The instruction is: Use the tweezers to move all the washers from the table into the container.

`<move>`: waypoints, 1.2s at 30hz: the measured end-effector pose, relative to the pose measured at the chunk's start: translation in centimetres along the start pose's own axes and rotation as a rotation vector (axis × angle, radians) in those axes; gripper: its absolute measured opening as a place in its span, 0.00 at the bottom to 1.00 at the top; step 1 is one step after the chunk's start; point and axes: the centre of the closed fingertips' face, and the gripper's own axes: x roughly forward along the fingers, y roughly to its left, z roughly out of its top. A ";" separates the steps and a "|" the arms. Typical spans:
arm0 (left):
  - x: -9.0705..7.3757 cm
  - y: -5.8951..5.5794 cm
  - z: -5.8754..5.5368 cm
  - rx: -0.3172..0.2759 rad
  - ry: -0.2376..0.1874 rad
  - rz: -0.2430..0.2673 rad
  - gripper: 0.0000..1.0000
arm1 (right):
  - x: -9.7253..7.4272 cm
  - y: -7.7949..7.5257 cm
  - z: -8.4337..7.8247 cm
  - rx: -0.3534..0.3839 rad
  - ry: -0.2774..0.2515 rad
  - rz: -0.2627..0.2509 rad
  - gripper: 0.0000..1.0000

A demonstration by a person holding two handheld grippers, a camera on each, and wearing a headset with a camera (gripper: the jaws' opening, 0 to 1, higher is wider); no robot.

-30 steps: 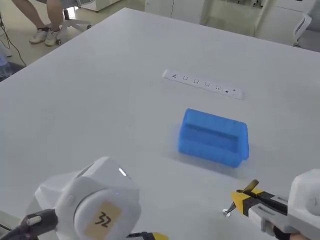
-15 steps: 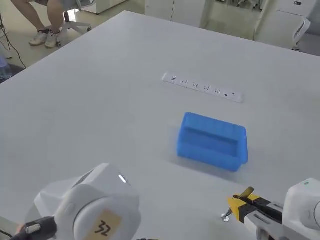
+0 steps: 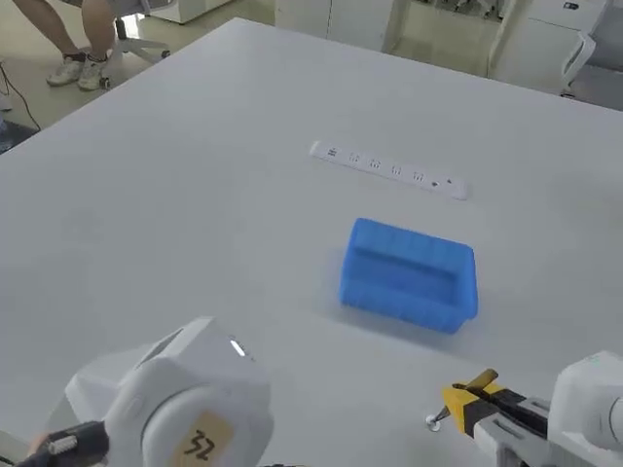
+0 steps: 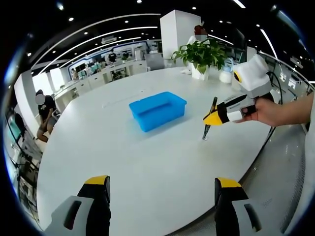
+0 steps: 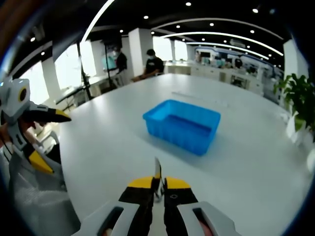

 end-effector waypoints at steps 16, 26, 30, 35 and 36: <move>-0.5 0.3 -0.2 0.003 -0.002 0.021 0.89 | -0.7 -0.5 3.3 0.007 -0.035 0.025 0.03; -0.7 0.2 0.0 0.006 -0.008 0.020 0.89 | -1.2 -1.7 7.0 -0.033 -0.110 -0.005 0.03; -0.7 0.4 0.0 0.005 -0.009 0.024 0.89 | -1.2 -2.5 8.2 -0.035 -0.135 -0.024 0.03; -0.7 0.8 0.2 0.012 -0.013 0.025 0.89 | -0.9 -3.2 10.0 -0.032 -0.170 -0.044 0.03; -0.7 0.8 0.3 0.017 -0.011 0.027 0.89 | -0.8 -3.2 10.4 -0.033 -0.176 -0.046 0.03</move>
